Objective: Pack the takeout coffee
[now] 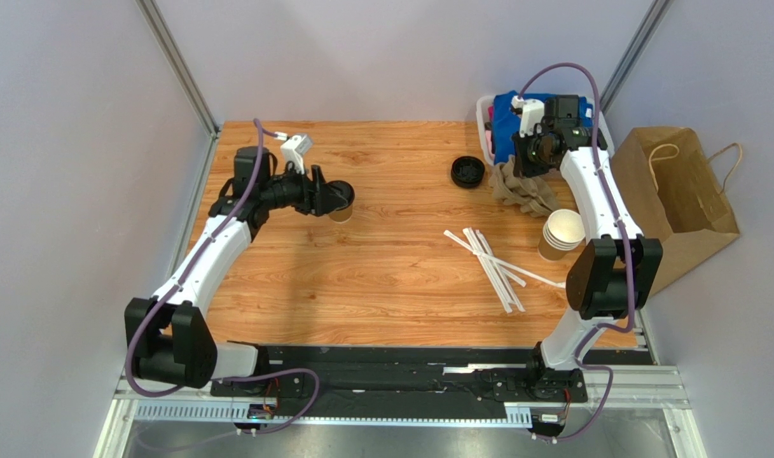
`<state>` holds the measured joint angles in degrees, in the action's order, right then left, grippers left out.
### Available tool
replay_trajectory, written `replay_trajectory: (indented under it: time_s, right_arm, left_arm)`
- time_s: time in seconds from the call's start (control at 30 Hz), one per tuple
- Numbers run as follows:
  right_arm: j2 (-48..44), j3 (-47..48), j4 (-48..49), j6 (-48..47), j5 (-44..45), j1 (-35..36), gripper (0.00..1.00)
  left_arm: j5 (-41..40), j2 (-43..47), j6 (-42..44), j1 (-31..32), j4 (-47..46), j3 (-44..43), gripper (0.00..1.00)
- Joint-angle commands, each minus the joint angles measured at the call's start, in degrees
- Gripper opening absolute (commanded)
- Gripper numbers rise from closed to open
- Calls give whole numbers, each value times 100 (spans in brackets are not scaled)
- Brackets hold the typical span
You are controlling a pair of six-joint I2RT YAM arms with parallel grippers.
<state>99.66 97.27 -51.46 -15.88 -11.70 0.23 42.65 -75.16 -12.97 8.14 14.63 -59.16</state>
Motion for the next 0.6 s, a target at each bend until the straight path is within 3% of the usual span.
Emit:
replay_trajectory:
  time_s: [0.0,0.3,0.57]
  right_arm:
    - [-157,2,339,164,-148,223,0]
    - [-342,-147,417,436,-341,705,0]
    - [176,89,637,946,-543,1348,0]
  left_arm:
    - [85,-437,-583,529,-733,-517,64]
    - [32,-1009,-1179,777,-1234,-703,64]
    - [-152,-1554,-1946,1207,-1841,-1053,63]
